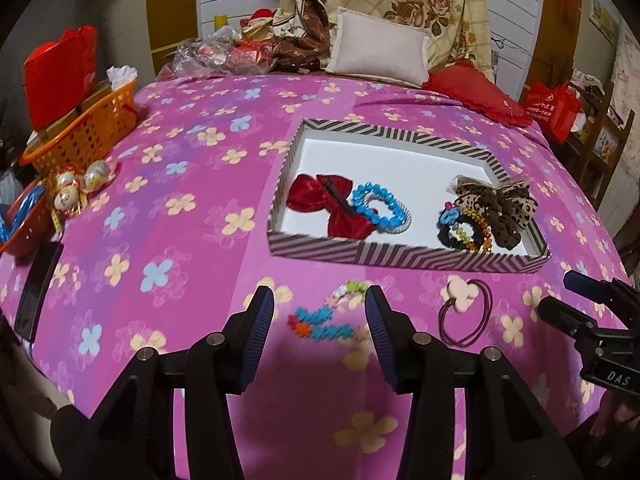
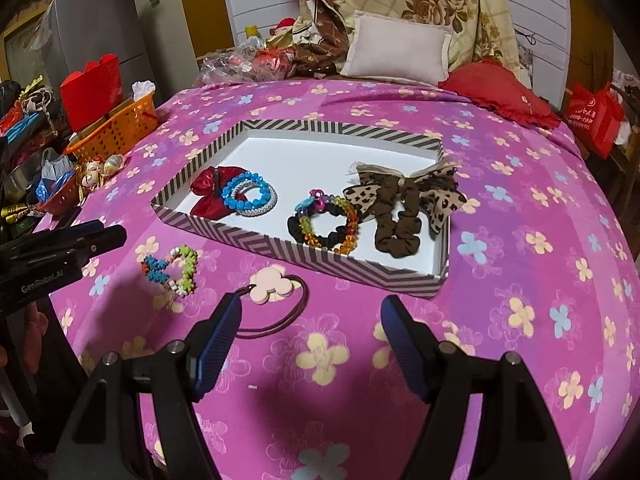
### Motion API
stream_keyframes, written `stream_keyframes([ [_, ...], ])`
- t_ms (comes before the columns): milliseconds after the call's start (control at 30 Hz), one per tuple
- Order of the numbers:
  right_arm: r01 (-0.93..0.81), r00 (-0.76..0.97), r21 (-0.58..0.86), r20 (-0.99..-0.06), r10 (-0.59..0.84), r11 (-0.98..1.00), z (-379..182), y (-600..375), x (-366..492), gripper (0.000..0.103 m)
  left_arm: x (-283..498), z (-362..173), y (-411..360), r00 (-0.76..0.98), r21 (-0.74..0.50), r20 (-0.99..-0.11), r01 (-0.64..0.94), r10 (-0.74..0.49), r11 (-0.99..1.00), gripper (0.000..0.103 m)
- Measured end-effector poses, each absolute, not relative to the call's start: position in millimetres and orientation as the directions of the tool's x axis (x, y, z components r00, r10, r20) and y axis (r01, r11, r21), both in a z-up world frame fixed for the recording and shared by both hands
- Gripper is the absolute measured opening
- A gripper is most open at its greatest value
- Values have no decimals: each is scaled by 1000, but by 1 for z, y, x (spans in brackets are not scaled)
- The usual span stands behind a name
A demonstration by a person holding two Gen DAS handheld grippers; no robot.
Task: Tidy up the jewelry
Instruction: 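Withdraw both open tools from the tray toward the remaining bracelets, then grasp the green-blue beaded bracelet with the left tool while the right grasps the hair tie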
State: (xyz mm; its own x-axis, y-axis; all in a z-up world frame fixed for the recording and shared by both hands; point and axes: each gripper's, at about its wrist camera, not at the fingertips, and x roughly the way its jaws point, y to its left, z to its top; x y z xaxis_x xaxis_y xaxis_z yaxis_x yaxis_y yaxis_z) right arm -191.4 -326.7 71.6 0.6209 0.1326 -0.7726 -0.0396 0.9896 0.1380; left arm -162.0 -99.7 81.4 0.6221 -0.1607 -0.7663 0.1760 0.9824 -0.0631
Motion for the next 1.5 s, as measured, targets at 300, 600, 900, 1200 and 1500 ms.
stream_keyframes([
  [300, -40, 605, 147, -783, 141, 988, 64, -331, -202, 75, -175, 73, -66, 598, -75, -788, 141, -145, 987, 27],
  [600, -73, 577, 161, -798, 173, 984, 50, -322, -197, 75, -173, 52, -37, 533, -138, -830, 89, -165, 986, 27],
  [900, -119, 552, 169, -808, 207, 978, 35, -306, -175, 75, -161, 42, -35, 496, -182, -846, 75, -195, 980, 27],
  [1200, -194, 541, 142, -810, 227, 971, 27, -288, -149, 69, -148, 35, -51, 472, -195, -853, 108, -223, 975, 27],
  [1500, -209, 525, 100, -828, 198, 973, 11, -283, -130, 64, -140, 35, -54, 470, -225, -846, 111, -251, 968, 27],
])
